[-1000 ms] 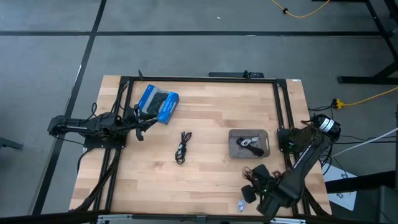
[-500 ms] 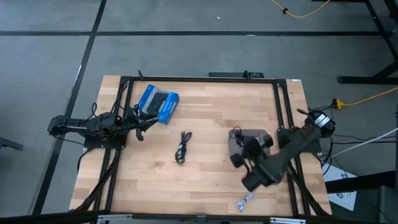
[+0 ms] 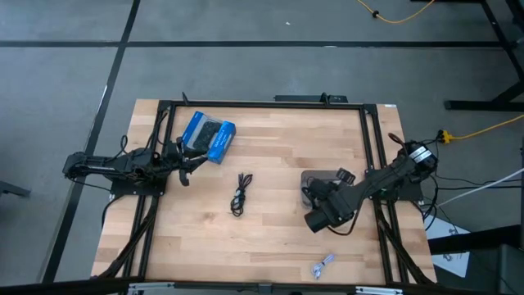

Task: Pick and place USB-C Cables
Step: Put the right black charger cable into the black bin

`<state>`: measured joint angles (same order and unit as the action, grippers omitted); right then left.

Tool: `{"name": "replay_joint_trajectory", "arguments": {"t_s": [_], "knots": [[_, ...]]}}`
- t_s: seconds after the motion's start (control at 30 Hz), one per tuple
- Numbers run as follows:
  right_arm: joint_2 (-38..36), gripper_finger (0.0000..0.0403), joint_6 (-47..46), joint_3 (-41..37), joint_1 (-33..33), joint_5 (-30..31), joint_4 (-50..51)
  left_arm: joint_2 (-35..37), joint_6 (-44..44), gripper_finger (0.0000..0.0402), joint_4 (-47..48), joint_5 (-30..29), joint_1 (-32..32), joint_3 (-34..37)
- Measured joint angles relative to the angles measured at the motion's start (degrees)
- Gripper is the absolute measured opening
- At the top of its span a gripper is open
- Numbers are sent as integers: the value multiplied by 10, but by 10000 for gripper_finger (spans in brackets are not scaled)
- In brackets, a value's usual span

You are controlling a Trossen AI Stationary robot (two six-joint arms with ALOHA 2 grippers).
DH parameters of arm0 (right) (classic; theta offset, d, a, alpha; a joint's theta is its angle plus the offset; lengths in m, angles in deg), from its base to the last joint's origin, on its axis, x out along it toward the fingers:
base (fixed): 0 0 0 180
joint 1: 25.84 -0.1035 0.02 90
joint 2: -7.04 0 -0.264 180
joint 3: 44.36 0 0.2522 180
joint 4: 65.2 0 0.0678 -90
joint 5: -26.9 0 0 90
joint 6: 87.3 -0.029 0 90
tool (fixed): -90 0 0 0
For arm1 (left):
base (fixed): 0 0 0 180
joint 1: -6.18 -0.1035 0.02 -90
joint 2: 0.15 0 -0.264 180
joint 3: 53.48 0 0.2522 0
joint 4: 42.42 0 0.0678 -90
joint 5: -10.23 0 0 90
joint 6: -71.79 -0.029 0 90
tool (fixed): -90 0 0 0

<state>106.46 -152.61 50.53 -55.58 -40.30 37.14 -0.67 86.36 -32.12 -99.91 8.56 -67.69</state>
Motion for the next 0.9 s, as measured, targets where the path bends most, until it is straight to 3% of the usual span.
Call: {"name": "replay_joint_trajectory", "arguments": {"t_s": [0.23, 0.9], "knots": [[0, 31, -4, 0, 0, -4, -9, 0, 1, 131, 0, 0, 0, 0], [-1, 34, -50, 0, 0, -35, 9, 0, 3, 130, 0, 0, 0, 0]]}}
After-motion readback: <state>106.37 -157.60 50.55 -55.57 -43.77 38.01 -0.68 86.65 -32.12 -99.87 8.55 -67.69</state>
